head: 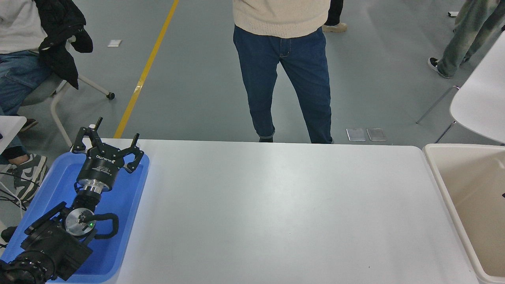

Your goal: Pick up paper ball place in dustbin

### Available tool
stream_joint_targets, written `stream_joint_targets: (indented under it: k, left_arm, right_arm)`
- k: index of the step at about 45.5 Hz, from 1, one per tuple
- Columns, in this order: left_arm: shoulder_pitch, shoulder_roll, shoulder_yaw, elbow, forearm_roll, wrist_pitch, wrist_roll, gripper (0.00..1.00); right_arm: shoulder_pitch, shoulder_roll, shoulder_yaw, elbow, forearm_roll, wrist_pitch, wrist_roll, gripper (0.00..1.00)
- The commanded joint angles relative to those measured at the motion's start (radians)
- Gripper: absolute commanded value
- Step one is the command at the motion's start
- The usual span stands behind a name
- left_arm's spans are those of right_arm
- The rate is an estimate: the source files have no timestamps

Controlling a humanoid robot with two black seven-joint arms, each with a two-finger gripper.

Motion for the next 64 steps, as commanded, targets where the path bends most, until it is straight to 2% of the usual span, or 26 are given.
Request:
stream_joint_targets:
  k: [1, 19, 24, 28, 35, 40, 49, 56, 60, 62, 64]
  left_arm:
    - [0.000, 0.000, 0.000, 0.000, -0.001, 0.001, 0.000, 1.00]
    - [0.000, 0.001, 0.000, 0.000, -0.001, 0.000, 0.000, 1.00]
    - [0.000, 0.001, 0.000, 0.000, -0.001, 0.000, 0.000, 1.00]
    - [0.000, 0.000, 0.000, 0.000, 0.000, 0.000, 0.000, 1.00]
    - [0.000, 0.000, 0.000, 0.000, -0.001, 0.000, 0.000, 1.00]
    - [0.000, 0.000, 0.000, 0.000, -0.001, 0.000, 0.000, 1.00]
    - [0.000, 0.001, 0.000, 0.000, -0.001, 0.000, 0.000, 1.00]
    - [0.000, 0.001, 0.000, 0.000, -0.001, 0.001, 0.000, 1.00]
    - [0.000, 0.001, 0.000, 0.000, -0.001, 0.001, 0.000, 1.00]
    - [0.000, 0.001, 0.000, 0.000, -0.001, 0.001, 0.000, 1.00]
    - [0.000, 0.001, 0.000, 0.000, -0.001, 0.001, 0.000, 1.00]
  right_arm:
    - [-0.008, 0.005, 0.006, -0.002, -0.002, -0.060, 0.002, 0.99]
    - [0.023, -0.010, 0.024, 0.049, -0.002, -0.049, 0.002, 1.00]
    - [0.060, -0.097, 0.119, 0.130, -0.002, -0.049, 0.002, 1.00]
    - [0.075, -0.136, 0.251, 0.214, -0.002, -0.047, 0.002, 1.00]
    - [0.058, -0.214, 0.778, 0.353, -0.007, -0.044, 0.002, 1.00]
    - [-0.032, -0.219, 1.082, 0.449, -0.008, -0.035, 0.002, 1.00]
    - [-0.103, -0.225, 1.351, 0.644, -0.007, -0.021, 0.002, 1.00]
    - [-0.193, -0.199, 1.523, 0.782, -0.011, 0.052, 0.008, 1.00]
    - [-0.230, -0.139, 1.618, 0.816, -0.039, 0.063, 0.040, 1.00]
    - [-0.247, -0.104, 1.656, 0.830, -0.083, 0.065, 0.083, 1.00]
    - [-0.258, -0.073, 1.692, 0.839, -0.129, 0.066, 0.146, 1.00]
